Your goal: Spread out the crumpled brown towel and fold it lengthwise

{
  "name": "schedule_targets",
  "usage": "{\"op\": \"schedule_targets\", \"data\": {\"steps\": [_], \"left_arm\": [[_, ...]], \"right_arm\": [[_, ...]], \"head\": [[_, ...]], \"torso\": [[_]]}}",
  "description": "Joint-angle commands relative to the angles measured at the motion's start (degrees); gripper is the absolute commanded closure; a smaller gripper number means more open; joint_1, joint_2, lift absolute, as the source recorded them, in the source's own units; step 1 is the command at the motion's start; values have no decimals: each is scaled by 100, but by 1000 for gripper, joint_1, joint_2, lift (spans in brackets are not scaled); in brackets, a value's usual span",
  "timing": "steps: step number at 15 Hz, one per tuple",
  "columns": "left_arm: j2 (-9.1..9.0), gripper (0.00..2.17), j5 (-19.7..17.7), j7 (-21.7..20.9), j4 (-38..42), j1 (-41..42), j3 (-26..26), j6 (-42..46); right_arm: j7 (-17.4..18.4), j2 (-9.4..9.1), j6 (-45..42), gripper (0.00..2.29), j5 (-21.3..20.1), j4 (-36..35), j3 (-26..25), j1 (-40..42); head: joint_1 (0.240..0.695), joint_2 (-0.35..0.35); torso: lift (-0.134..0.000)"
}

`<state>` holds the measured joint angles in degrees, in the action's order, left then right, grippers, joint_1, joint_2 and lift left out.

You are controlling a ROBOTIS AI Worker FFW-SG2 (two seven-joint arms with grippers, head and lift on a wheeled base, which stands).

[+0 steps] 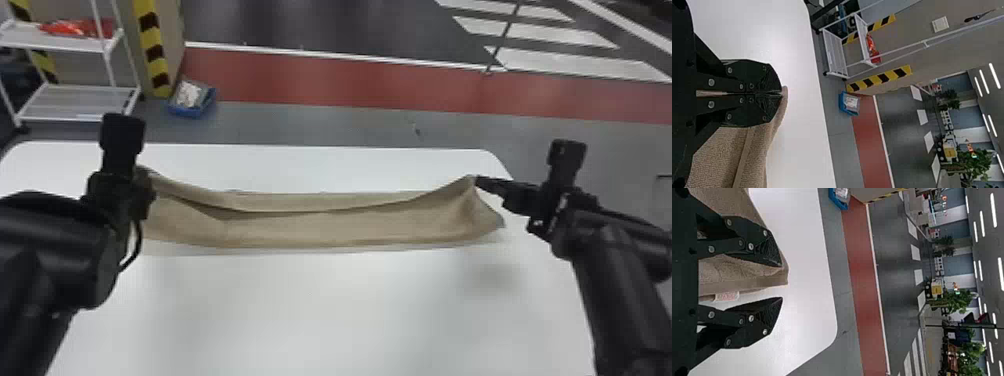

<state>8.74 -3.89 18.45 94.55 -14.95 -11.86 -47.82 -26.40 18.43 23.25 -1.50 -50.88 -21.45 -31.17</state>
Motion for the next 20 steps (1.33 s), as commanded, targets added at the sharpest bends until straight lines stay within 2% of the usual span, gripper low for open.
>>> {"op": "schedule_targets", "data": {"steps": [1,3,4,6,8,10,12,14,15,17,18,19,20], "left_arm": [[5,1072,301,36,-182,-44,-35,22],[66,795,363,27,-156,88,-18,5],[75,795,381,27,-77,211,9,5],[137,556,407,18,99,440,61,5],[154,485,407,27,125,563,88,216],[154,485,398,36,125,572,97,392],[154,461,407,106,222,624,97,550],[154,461,407,98,345,721,185,585],[154,461,372,71,389,747,237,585],[198,377,363,36,380,765,272,602],[225,377,345,10,372,783,325,638],[242,377,328,10,336,783,351,761],[251,377,310,10,336,783,360,831]], "right_arm": [[21,82,150,46,-8,8,1,32],[-23,196,378,70,80,-88,-61,235],[-146,249,449,83,185,-264,-105,402],[-313,293,730,154,273,-624,-122,648],[-656,311,712,198,326,-914,-140,823],[-963,267,554,218,537,-1538,-131,1166],[-1069,170,343,218,827,-2277,-61,1562],[-1183,126,220,218,818,-2866,317,1869],[-1412,38,203,221,677,-2971,414,1905],[-1860,3,97,289,537,-2927,581,1825],[-2053,3,115,448,457,-2910,766,1799],[-2212,-23,150,721,422,-2918,968,1825],[-2361,-138,238,1403,290,-3015,1108,1878]], "head": [[686,-202],[691,-201],[695,-202],[695,-208],[695,-209],[695,-201],[695,-192],[695,-164],[695,-150],[695,-114],[695,-99],[695,-69],[695,-52]], "torso": [[-124],[-124],[-124],[-124],[-124],[-124],[-124],[-124],[-124],[-124],[-124],[-124],[-124]]}}
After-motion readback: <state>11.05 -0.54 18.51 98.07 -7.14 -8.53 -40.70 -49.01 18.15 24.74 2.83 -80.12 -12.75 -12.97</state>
